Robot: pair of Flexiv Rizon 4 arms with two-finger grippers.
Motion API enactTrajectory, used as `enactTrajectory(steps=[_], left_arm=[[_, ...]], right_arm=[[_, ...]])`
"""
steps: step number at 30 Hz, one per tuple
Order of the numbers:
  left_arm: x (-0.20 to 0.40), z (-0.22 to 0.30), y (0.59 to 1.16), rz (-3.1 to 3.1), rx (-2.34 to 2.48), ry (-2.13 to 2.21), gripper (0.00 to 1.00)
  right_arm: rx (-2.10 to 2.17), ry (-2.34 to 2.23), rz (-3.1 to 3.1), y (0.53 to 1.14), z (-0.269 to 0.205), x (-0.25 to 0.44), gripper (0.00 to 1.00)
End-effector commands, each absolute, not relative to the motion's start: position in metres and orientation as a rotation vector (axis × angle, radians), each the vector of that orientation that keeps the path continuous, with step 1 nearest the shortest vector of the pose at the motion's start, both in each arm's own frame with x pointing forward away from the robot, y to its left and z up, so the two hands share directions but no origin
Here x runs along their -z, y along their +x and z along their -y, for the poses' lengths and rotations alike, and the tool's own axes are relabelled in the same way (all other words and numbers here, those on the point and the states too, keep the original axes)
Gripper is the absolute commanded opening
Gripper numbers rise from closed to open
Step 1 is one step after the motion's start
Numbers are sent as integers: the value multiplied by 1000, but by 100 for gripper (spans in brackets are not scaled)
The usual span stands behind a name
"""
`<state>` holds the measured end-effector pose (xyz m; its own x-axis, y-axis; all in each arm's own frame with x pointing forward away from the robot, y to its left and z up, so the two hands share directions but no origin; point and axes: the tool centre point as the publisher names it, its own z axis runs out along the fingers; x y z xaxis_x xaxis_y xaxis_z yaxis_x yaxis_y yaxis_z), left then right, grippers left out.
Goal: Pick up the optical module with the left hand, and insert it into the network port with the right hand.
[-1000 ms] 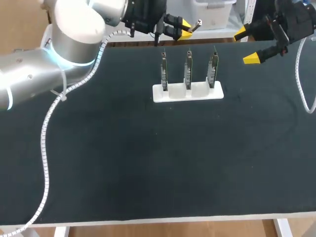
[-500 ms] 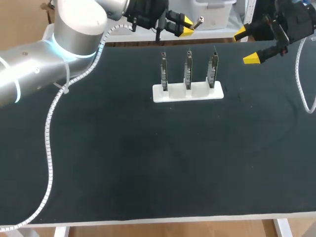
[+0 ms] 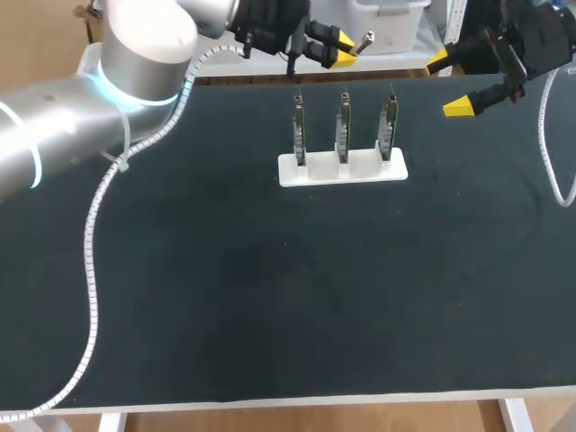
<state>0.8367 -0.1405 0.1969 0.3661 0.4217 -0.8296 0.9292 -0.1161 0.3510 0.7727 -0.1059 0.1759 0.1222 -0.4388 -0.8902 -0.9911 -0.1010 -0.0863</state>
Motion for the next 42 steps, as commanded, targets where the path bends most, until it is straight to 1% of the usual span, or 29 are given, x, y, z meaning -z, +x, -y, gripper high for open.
enactTrajectory(steps=[1, 9, 18, 30, 35, 42], left_arm=[[-179, 151, 835, -1193, 722, 1662, 0], [-184, 158, 819, -1214, 728, 1617, 0], [-194, 174, 815, -1173, 774, 1573, 0], [-181, 190, 811, -1124, 842, 1490, 0], [-178, 203, 812, -1111, 911, 1525, 0], [-177, 207, 811, -1106, 916, 1496, 0]], right_arm=[[-930, -1651, -1413, 772, 106, -176, 100], [-930, -1651, -1413, 772, 106, -176, 100], [-930, -1651, -1413, 772, 106, -176, 100], [-930, -1651, -1413, 772, 106, -176, 100], [-930, -1651, -1413, 772, 106, -176, 100], [-930, -1651, -1413, 772, 106, -176, 100]])
